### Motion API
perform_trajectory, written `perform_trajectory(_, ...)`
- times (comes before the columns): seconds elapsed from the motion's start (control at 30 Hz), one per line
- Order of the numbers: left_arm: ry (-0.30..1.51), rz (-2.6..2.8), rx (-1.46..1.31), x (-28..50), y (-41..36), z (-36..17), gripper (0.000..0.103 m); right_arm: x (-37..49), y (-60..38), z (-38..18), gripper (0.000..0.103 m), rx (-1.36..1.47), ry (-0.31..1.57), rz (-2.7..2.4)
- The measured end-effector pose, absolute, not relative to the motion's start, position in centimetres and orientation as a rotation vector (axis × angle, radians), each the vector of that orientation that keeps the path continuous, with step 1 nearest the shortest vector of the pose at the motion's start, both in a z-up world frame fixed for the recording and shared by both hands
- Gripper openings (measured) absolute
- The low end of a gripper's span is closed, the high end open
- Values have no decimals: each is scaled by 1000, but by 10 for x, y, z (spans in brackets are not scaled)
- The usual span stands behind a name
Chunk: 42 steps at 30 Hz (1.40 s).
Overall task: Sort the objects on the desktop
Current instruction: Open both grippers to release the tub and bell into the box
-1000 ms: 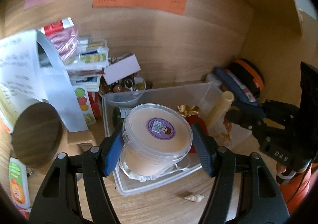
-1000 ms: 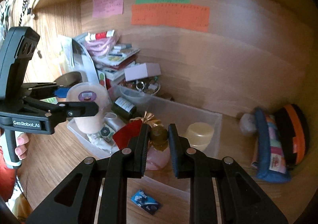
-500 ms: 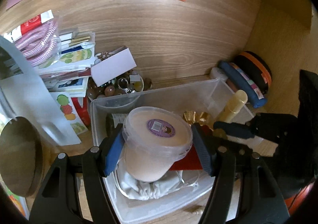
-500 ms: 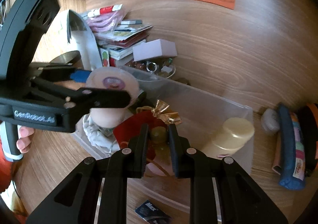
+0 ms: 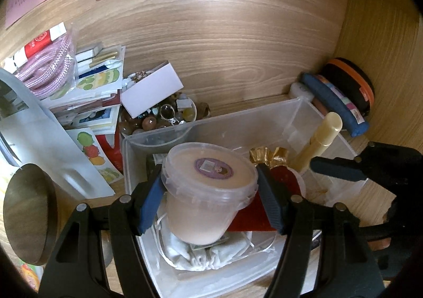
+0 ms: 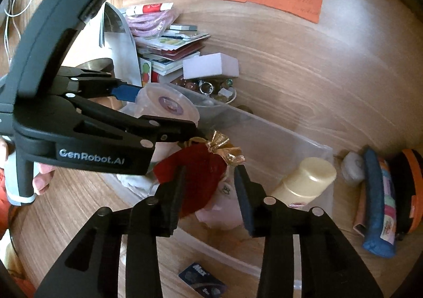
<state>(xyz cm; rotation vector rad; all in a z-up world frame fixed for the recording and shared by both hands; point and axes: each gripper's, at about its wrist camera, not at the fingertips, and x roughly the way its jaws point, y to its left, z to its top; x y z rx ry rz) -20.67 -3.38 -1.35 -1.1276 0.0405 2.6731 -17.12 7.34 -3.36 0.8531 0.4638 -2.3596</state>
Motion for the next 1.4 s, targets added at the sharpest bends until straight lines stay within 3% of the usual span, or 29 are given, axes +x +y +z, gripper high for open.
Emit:
perform_trajectory(0.23, 46, 2680, -1141, -204, -35, -11, 68, -157, 89, -26, 49, 840, 458, -2413)
perform_trajectory(0.97, 175, 2785, -1063, -132, -36, 2, 85, -111, 119, -26, 52, 863, 384, -2453)
perform_trajectory(1.1, 208, 2796, -1053, -116, -33, -2, 90, -102, 124, -31, 62, 866, 383, -2471)
perform_trajectory(1.4, 253, 2793, -1053, -86, -21, -13, 94, -88, 144, -46, 62, 916, 358, -2484)
